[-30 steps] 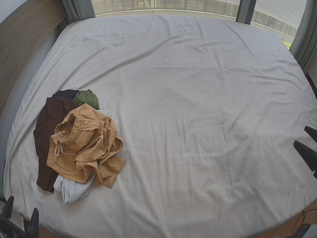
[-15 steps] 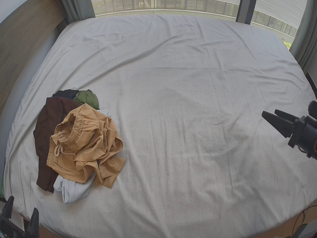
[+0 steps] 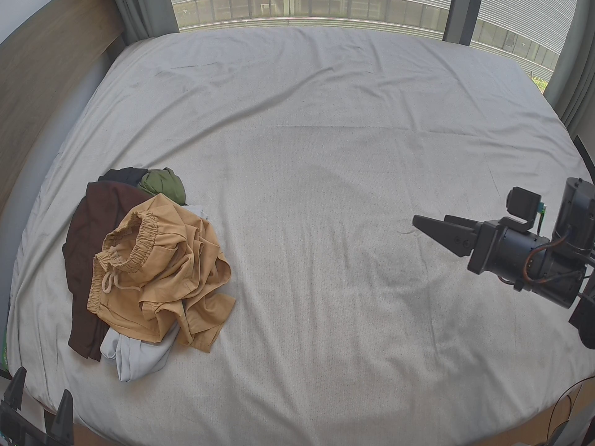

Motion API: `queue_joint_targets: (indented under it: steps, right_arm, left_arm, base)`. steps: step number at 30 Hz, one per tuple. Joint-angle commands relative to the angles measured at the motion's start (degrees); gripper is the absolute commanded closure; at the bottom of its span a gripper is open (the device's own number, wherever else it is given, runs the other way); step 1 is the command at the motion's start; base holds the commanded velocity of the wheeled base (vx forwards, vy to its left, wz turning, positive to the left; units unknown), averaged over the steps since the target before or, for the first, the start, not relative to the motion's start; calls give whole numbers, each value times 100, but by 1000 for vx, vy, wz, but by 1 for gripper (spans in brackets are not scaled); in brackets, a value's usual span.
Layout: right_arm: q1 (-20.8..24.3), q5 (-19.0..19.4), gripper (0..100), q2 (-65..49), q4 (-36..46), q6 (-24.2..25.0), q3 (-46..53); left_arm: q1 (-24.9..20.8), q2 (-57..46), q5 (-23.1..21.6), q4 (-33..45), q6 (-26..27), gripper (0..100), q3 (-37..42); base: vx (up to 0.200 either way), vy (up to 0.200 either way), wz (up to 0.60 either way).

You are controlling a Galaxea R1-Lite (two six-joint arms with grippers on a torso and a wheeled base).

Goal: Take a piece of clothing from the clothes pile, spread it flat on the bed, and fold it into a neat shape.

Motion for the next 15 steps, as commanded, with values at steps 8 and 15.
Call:
queue_joint_targets:
  steps: [8, 15]
  right_arm:
    - [807, -210, 0, 1074, -68, 317, -620]
    - [886, -359, 0, 1505, -684, 352, -717]
  left_arm:
    - [4, -66, 3, 0, 0, 0, 101]
    - [4, -66, 3, 0, 0, 0, 101]
  base:
    - [0, 0, 0]
    - [0, 0, 0]
